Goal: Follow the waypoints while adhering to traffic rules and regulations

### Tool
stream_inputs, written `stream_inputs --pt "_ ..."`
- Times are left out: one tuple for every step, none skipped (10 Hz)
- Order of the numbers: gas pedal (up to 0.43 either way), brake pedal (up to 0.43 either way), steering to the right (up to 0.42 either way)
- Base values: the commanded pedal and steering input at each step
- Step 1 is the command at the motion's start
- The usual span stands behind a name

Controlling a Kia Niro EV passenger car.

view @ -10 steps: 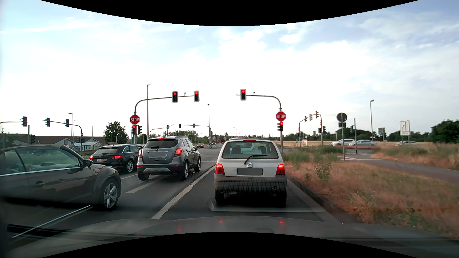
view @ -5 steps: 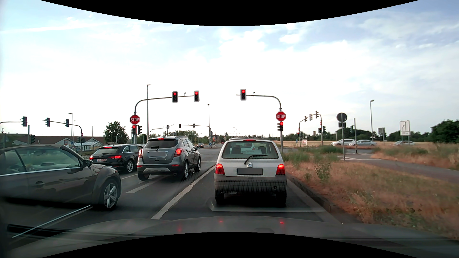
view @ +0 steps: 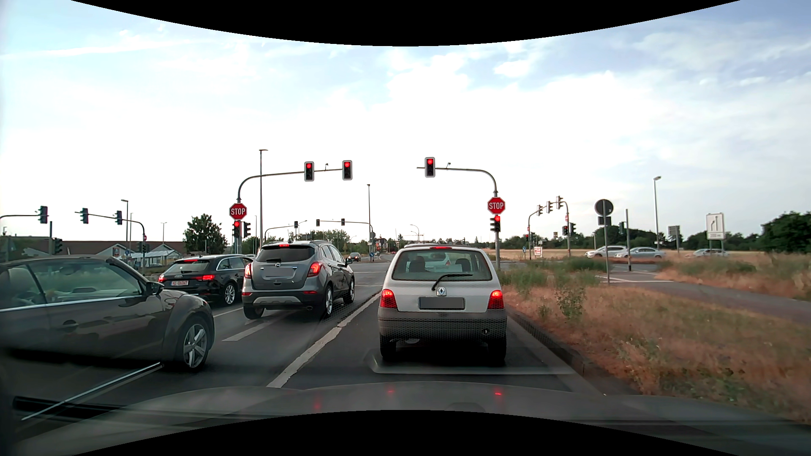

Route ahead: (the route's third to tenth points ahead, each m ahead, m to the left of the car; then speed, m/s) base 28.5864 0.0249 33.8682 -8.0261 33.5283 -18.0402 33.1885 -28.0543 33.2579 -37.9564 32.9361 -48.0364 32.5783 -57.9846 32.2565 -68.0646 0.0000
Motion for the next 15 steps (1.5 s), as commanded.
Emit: stream_inputs --pt "0.000 0.378 -0.010" --pt "0.000 0.378 -0.010" --pt "0.000 0.378 -0.010" --pt "0.000 0.378 -0.010" --pt "0.000 0.378 -0.009" --pt "0.000 0.378 -0.010" --pt "0.000 0.378 -0.010" --pt "0.000 0.378 -0.010" --pt "0.000 0.378 -0.010" --pt "0.000 0.378 -0.010" --pt "0.000 0.378 -0.010" --pt "0.000 0.378 -0.009" --pt "0.000 0.378 -0.009" --pt "0.000 0.378 -0.010" --pt "0.000 0.378 -0.010"
